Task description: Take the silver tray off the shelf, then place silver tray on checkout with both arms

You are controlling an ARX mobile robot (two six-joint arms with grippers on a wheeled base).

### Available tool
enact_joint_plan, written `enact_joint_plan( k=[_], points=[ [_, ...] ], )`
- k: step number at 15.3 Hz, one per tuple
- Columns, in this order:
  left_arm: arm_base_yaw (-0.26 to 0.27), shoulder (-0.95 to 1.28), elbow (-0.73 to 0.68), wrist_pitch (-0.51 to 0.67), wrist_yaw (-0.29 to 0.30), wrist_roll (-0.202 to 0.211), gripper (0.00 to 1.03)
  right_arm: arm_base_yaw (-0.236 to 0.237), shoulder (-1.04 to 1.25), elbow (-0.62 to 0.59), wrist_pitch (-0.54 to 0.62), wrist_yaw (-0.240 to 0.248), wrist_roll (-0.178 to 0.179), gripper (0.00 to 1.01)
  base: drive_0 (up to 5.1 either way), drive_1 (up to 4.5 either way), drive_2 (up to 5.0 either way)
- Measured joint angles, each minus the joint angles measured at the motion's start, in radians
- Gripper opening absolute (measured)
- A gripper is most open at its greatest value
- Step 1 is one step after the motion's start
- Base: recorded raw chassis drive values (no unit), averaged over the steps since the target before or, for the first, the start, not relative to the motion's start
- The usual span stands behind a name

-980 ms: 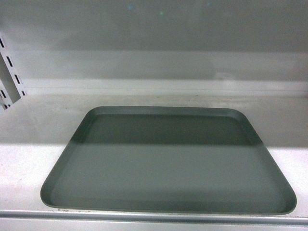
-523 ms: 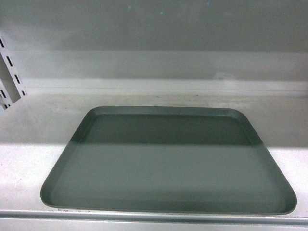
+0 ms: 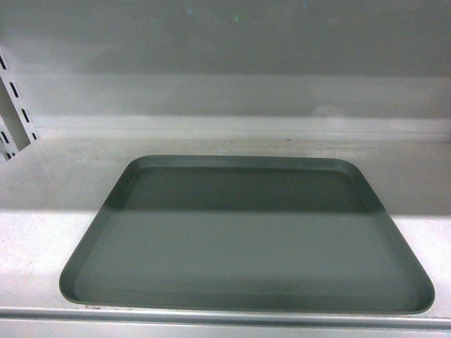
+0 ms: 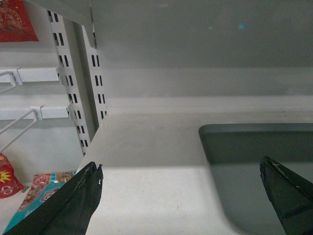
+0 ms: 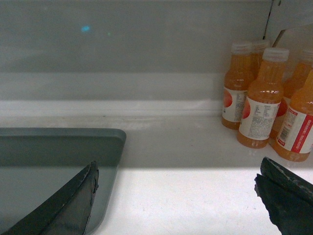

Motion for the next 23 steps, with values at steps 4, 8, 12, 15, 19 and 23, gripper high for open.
enact_joint_plan(
  k=[4,8,12,15,19,23],
  points=[
    [-0.033,0.276,0.052,0.082,-0.159,-0.046,0.98,0.057,0.167,0.016,0.031,0.081,0.077,0.98,0.0,0.00,0.0],
    [0.041,0.783,0.124,0.555,-0.035,-0.048,0.98,0.112,0.683,0.043,0.539,0.079,0.081,0.98,0.0,0.00,0.0],
    [0.002,1.357,0.277,0.903,0.049,-0.054,0.98,0.131,1.301,0.196,1.024,0.004,0.047,0.98,0.0,0.00,0.0],
    [-0.125,1.793,0.399,1.028,0.037,-0.053,0.98,0.147,1.870,0.323,1.250,-0.020,0.027,0.98,0.0,0.00,0.0],
    [-0.143,1.823,0.455,1.000,0.032,-0.053,0.98,0.135,1.906,0.394,1.212,-0.021,0.029,0.98,0.0,0.00,0.0],
    [-0.145,1.828,0.470,0.994,0.032,-0.053,0.98,0.137,1.908,0.414,1.189,-0.021,0.033,0.98,0.0,0.00,0.0]
  ],
)
